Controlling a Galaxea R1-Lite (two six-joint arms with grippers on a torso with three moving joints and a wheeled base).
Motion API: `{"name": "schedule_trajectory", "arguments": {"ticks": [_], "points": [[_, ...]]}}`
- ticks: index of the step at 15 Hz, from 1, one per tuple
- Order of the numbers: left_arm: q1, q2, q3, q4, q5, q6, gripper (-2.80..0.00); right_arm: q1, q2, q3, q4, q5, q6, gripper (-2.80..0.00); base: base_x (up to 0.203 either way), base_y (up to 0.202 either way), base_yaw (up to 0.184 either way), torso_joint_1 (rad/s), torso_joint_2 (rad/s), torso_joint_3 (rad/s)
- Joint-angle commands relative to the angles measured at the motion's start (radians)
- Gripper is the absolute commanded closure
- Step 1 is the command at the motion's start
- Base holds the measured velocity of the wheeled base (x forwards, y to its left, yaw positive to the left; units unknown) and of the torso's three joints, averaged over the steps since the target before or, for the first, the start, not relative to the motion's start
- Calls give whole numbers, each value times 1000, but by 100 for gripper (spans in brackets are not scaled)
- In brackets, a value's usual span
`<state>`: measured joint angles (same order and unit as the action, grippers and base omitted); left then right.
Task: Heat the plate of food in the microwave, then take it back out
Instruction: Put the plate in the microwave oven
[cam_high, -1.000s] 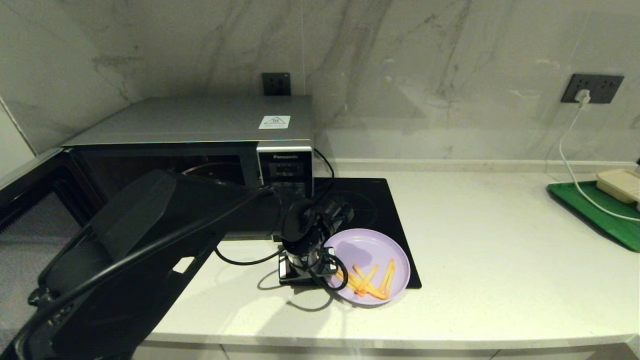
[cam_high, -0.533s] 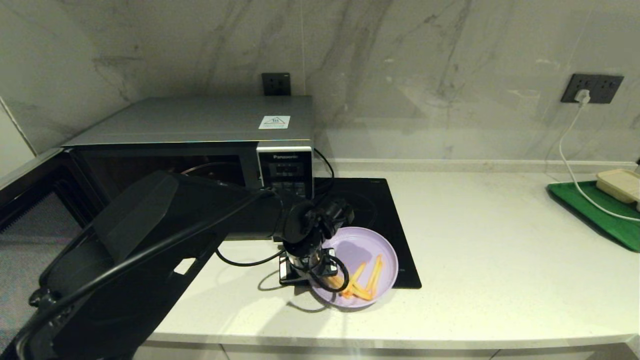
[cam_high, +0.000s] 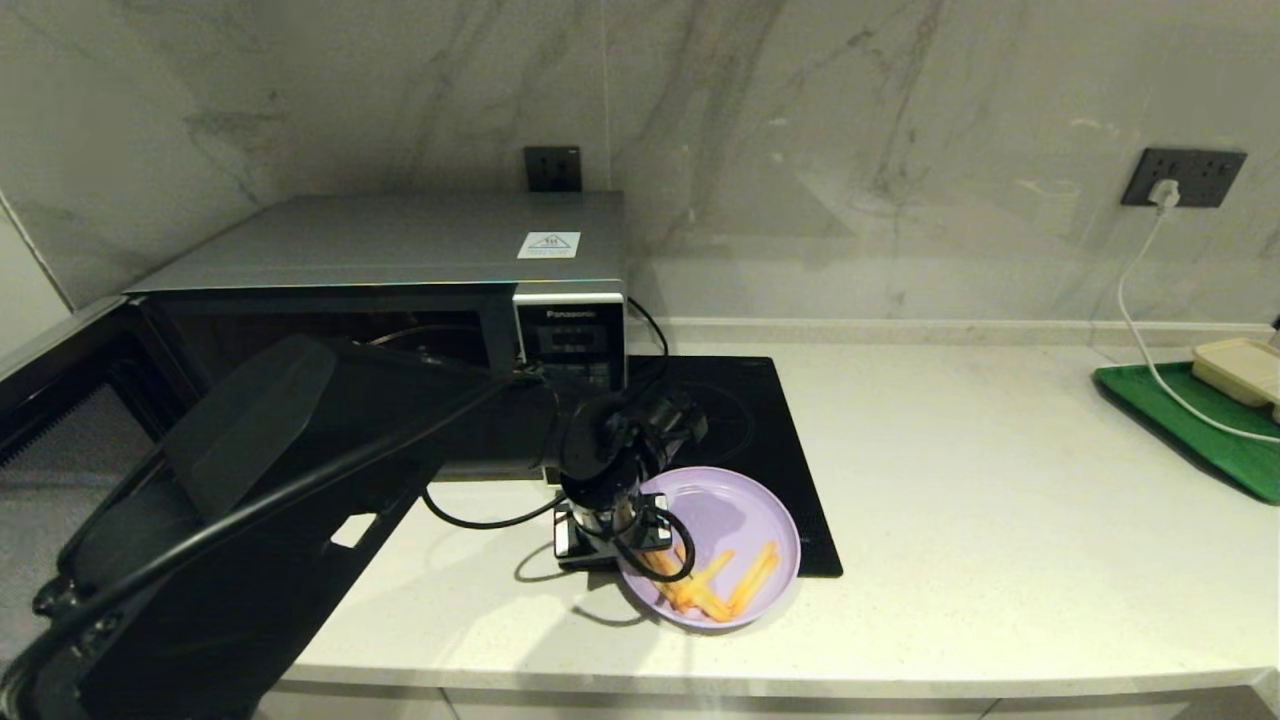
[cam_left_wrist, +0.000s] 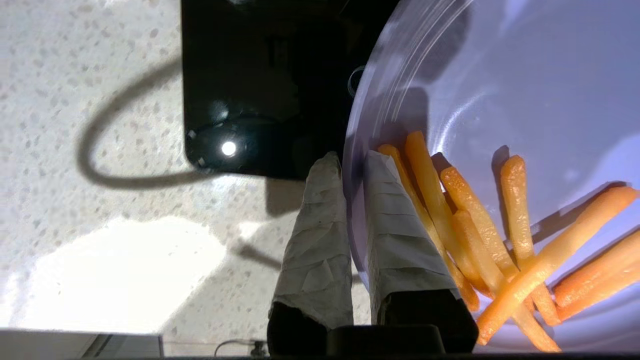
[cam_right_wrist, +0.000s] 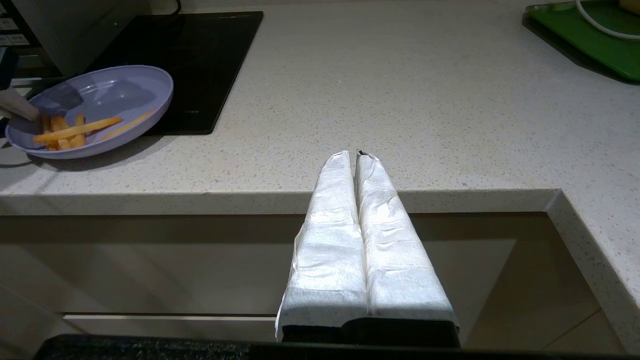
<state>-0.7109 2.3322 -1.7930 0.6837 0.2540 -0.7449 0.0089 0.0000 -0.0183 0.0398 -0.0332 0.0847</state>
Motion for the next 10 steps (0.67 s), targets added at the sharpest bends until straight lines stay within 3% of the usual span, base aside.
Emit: {"name": "schedule_trajectory", "arguments": {"ticks": [1, 10], "points": [[-1, -27, 2, 15, 0, -23, 0, 0, 0, 0, 0, -1, 1, 0, 0, 0, 0, 0, 0, 0], [-4, -166, 137, 13, -2, -87, 0, 0, 0, 0, 0, -1, 1, 0, 0, 0, 0, 0, 0, 0]]}}
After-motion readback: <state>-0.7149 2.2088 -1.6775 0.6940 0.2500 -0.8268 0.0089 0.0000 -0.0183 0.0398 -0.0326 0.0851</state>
